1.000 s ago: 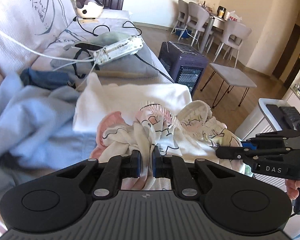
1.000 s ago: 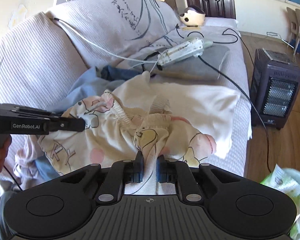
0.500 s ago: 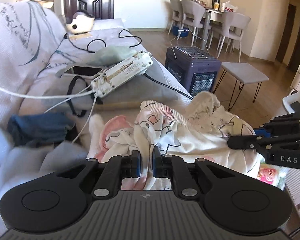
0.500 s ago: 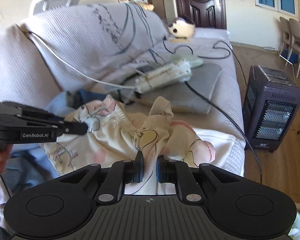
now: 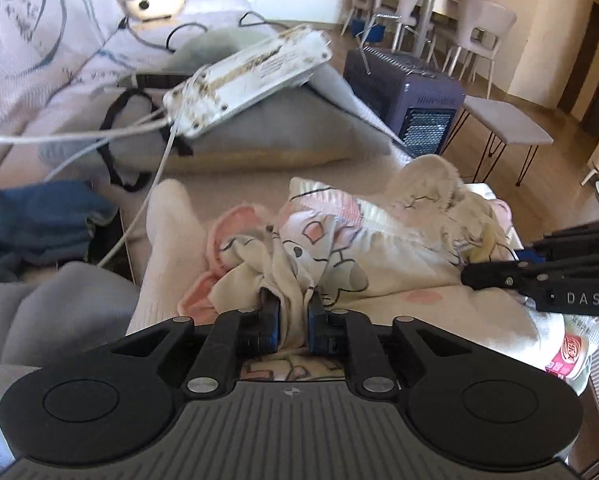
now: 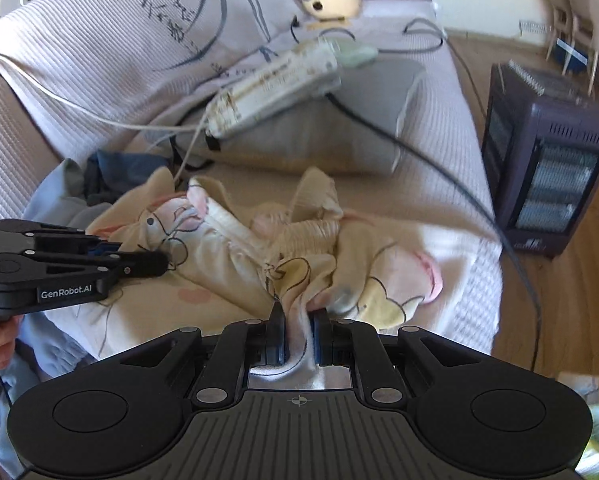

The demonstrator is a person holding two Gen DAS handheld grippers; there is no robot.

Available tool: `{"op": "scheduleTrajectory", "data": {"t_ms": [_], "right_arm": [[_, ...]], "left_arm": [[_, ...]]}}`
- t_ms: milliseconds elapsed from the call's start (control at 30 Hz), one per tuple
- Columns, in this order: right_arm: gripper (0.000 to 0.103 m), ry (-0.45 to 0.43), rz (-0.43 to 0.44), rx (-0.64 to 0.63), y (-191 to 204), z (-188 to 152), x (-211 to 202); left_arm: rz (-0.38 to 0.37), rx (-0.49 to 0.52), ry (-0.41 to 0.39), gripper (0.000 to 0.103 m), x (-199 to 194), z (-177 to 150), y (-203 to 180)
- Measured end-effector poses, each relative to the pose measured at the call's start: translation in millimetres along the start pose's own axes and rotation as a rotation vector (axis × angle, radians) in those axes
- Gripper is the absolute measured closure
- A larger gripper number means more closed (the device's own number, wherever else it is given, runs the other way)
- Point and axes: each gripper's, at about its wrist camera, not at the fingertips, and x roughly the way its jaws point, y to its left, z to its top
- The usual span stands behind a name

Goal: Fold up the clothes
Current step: 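Grasp the cream pajama bundle with both grippers and lift it, then lay the pajama bundle on the sofa back and open both grippers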

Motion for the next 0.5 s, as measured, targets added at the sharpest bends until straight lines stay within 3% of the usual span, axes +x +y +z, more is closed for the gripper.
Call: {"op": "scheduleTrajectory", "data": {"t_ms": [267,400,500], "right_arm": [[0.082,0.021,0.0,0.024,-4,-1,2],[0.072,0.02,-0.053,-0.017,4,1,-10],[0.071,0.013,-0.079,-0.047,11,0,-18]], "left_arm": [[0.022,0.026,0.022,0.087,-11,7,-9],[0.032,0.047,-0.023,0.074,-36,8,-14],[0.044,0.059,-0.042,0.074,-49,8,-18]]}}
